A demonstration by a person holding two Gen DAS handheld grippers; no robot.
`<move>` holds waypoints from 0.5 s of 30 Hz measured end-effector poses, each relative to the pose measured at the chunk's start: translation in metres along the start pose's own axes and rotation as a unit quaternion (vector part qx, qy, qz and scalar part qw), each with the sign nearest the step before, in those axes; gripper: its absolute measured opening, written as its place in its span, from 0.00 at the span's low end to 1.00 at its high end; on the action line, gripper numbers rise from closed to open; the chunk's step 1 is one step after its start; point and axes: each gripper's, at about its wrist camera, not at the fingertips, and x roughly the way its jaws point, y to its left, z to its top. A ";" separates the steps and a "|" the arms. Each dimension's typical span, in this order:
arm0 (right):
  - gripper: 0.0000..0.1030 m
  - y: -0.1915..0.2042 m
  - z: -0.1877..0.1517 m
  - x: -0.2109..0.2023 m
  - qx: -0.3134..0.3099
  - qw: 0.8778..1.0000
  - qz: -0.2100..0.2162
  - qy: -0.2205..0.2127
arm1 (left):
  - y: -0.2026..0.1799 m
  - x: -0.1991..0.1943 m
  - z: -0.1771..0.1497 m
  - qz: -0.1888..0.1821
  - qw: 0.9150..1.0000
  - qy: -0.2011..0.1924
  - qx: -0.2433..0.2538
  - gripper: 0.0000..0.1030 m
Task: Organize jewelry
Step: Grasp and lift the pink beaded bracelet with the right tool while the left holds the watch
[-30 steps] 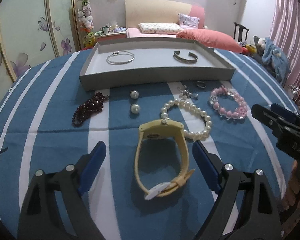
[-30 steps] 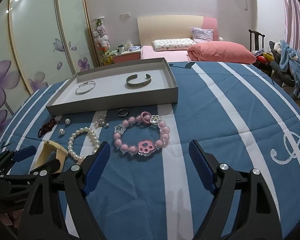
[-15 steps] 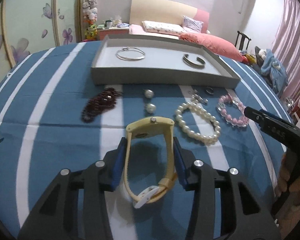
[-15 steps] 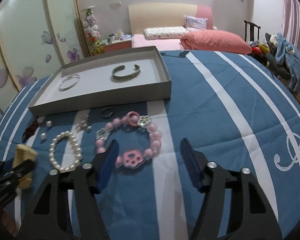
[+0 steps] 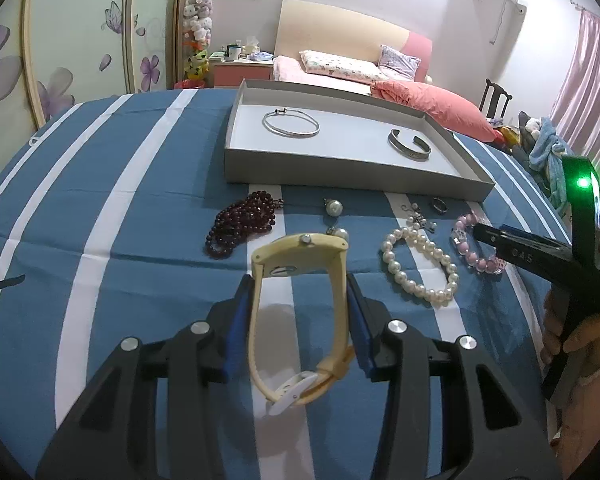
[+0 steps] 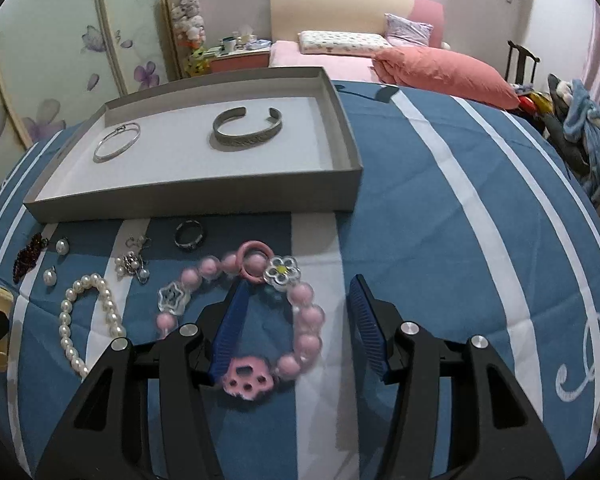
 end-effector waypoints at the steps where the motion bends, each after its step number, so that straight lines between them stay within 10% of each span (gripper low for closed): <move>1: 0.52 0.001 0.001 0.001 -0.003 1.000 0.001 -0.001 | 0.000 0.000 0.000 -0.001 1.000 0.001 0.000 0.42; 4: 0.51 0.003 0.004 0.003 -0.015 1.000 0.005 -0.001 | 0.000 0.001 -0.001 -0.002 1.000 0.003 0.000 0.42; 9: 0.20 0.006 0.007 0.003 -0.036 0.999 0.028 -0.003 | 0.000 0.001 -0.002 -0.002 1.000 0.003 0.000 0.43; 15: 0.15 0.007 -0.009 -0.010 -0.029 0.999 0.035 0.002 | 0.000 0.001 -0.003 -0.001 1.000 0.001 -0.003 0.43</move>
